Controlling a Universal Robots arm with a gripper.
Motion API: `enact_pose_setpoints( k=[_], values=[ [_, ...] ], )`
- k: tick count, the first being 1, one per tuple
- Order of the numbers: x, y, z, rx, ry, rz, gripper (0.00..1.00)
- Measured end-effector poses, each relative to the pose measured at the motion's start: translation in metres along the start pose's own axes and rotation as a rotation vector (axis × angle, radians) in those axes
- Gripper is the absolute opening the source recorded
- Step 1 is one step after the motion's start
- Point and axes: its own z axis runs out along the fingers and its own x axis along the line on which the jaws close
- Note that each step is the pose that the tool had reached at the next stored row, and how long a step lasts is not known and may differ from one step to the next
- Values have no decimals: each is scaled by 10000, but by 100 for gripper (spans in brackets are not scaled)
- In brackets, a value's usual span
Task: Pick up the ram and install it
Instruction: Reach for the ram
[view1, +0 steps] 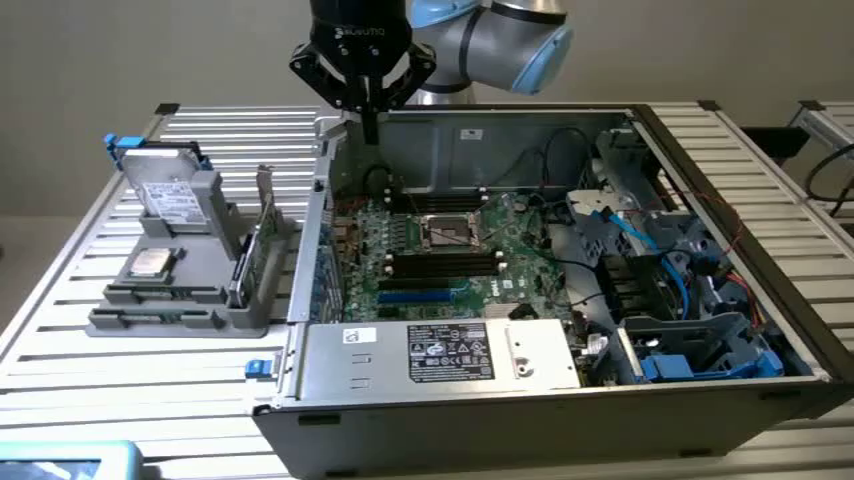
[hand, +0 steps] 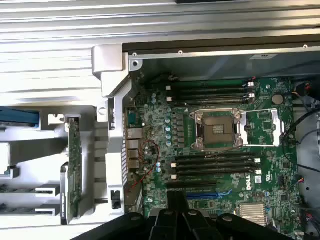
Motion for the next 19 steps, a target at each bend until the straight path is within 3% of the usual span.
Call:
enact_pose_setpoints(
  k=[12, 19],
  values=[
    [2, -1, 0, 0, 0, -1, 11],
    [1, -100, 7, 1, -3, 51, 11]
  ],
)
